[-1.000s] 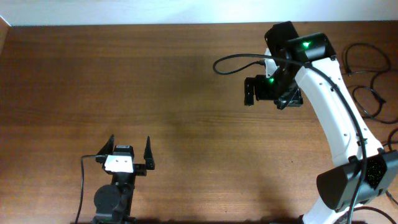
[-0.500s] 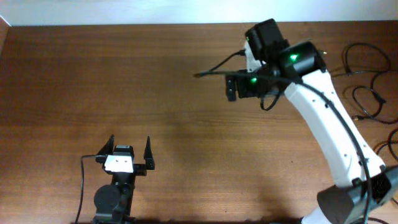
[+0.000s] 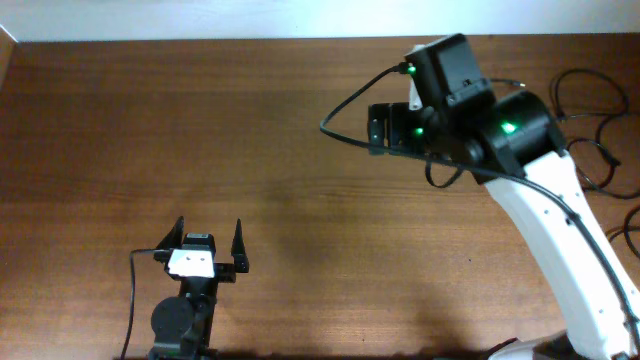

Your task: Untangle cables

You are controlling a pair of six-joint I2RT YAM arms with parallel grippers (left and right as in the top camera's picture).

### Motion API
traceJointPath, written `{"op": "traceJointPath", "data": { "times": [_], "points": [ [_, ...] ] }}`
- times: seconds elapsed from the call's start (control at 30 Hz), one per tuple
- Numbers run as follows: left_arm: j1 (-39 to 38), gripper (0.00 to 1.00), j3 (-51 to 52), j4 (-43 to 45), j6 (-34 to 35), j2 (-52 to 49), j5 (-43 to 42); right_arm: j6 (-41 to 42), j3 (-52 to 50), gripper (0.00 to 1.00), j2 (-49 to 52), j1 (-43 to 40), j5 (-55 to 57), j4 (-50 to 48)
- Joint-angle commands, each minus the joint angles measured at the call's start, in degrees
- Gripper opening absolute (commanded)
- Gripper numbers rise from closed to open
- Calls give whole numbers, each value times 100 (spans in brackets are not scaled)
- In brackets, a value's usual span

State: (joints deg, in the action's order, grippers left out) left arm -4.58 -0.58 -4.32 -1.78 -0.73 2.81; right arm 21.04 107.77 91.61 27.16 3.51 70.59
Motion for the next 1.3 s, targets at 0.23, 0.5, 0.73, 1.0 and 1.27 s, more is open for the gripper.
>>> {"op": "traceJointPath", "data": {
  "times": [0.23,0.5,0.73,1.0,1.27],
  "points": [
    [26,99,4,-44,-90,44,-17,24,-968,99,-885,11,470,-726],
    [24,99,4,-44,-92,44,-17,46,-3392,99,-2199,-656,-201,-2284],
    [26,99,4,-42,-90,4,-17,44,-5278,99,-3803,-1716,-610,-3355],
    [24,99,4,-42,-90,4,-20,48,-7403,99,-5462,-2210,-640,-5543],
    [26,99,4,-42,-90,4,-17,48,-8907,99,-6107,-2210,-673,-7705]
  ]
}}
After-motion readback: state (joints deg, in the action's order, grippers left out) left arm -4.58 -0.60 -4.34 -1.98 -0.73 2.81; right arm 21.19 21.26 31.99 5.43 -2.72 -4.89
